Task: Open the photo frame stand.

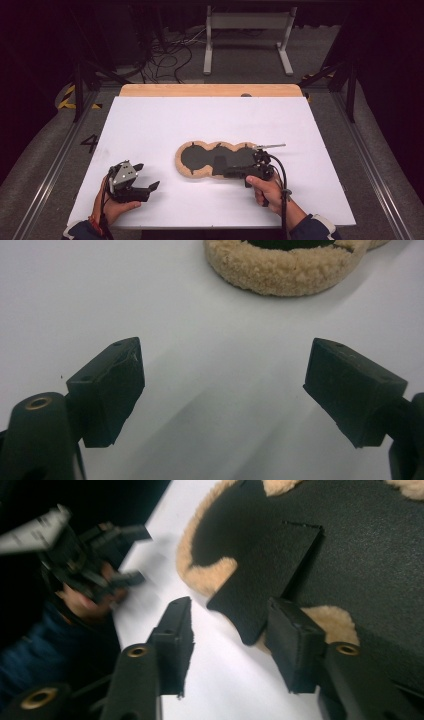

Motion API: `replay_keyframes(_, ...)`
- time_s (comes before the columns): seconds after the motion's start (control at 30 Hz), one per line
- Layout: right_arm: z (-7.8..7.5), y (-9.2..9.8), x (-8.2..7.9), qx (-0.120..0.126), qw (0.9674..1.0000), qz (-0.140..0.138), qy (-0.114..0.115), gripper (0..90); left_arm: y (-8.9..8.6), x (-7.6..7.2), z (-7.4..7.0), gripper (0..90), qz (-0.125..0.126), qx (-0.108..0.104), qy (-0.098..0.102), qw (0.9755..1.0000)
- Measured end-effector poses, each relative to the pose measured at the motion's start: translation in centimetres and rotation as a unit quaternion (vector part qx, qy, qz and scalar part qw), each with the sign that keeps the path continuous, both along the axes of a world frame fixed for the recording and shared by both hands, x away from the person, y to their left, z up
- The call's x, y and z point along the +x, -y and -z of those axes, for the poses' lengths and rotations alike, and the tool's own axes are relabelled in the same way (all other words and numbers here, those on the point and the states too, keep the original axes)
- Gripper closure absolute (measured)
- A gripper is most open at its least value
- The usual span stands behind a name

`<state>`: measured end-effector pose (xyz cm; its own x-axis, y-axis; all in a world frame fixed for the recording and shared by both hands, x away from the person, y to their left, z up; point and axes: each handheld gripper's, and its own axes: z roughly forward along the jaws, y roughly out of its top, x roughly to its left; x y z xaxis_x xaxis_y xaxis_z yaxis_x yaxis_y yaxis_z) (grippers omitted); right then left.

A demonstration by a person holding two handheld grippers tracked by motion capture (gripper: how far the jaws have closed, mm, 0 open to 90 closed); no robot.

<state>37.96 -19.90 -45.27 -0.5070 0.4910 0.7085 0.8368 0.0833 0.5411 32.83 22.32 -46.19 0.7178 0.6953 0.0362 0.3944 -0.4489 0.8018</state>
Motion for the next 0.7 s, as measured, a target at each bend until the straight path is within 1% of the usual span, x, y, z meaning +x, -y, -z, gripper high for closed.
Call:
replay_keyframes(0.07, 0.1, 0.1, 0.4, 0.015, 0.9997, 0.006, -0.017, 50.0, 0.2, 0.0, 0.0, 16.6, 0.005, 0.000, 0.002, 1.0000)
replay_keyframes(0.13, 0.1, 0.1, 0.4, 0.015, 0.9997, 0.003, -0.021, 50.3, 0.5, 0.0, 0.0, 16.6, 0.009, 0.004, 0.002, 1.0000)
replay_keyframes(0.17, 0.0, 0.1, 0.4, 0.009, 0.9997, -0.001, -0.023, 49.9, 0.5, 0.0, 0.0, 16.6, 0.011, 0.009, 0.004, 0.9999)
replay_keyframes(0.2, -0.2, 0.1, 0.3, 0.001, 0.9996, -0.008, -0.027, 46.8, 0.5, 0.0, 0.0, 16.6, 0.012, 0.009, 0.003, 0.9999)
replay_keyframes(0.23, -0.3, 0.0, 0.3, -0.002, 0.9994, -0.014, -0.031, 45.2, 0.5, 0.0, 0.0, 16.6, 0.010, 0.007, 0.003, 0.9999)
replay_keyframes(0.27, -0.3, -0.1, 0.1, -0.008, 0.9991, -0.024, -0.034, 43.9, 0.4, -0.1, 0.0, 16.6, 0.010, 0.005, 0.002, 0.9999)
replay_keyframes(0.3, -0.2, -0.2, 0.0, -0.013, 0.9990, -0.026, -0.035, 44.4, 0.3, 0.0, 0.0, 16.5, 0.009, 0.004, 0.004, 0.9999)
replay_keyframes(0.4, 0.0, 0.0, 0.0, -0.006, 0.9988, -0.022, -0.044, 46.1, 0.3, -0.1, -0.1, 16.6, 0.006, 0.002, 0.001, 1.0000)
replay_keyframes(0.43, 0.0, 0.0, 0.0, -0.005, 0.9987, -0.022, -0.045, 46.1, 0.3, 0.0, -0.1, 16.5, 0.008, 0.003, 0.003, 1.0000)
replay_keyframes(0.47, 0.1, 0.0, 0.0, -0.003, 0.9987, -0.021, -0.047, 46.2, 0.5, 0.0, 0.0, 16.6, 0.010, 0.002, 0.000, 0.9999)
replay_keyframes(0.5, 0.1, 0.0, 0.0, 0.001, 0.9986, -0.016, -0.051, 46.0, 0.5, 0.1, 0.0, 16.6, 0.014, 0.006, 0.002, 0.9999)
replay_keyframes(0.53, 0.1, 0.0, 0.0, 0.003, 0.9985, -0.015, -0.053, 45.7, 0.6, 0.0, 0.0, 16.5, 0.012, 0.004, 0.000, 0.9999)
replay_keyframes(0.63, 0.3, 0.0, -0.3, 0.016, 0.9976, -0.001, -0.067, 43.1, 0.9, 0.1, 0.0, 16.6, 0.015, 0.008, 0.002, 0.9999)
replay_keyframes(0.7, 0.5, -0.2, -0.7, 0.010, 0.9970, -0.018, -0.075, 43.2, 0.9, 0.0, -0.2, 16.6, 0.017, 0.016, 0.014, 0.9996)
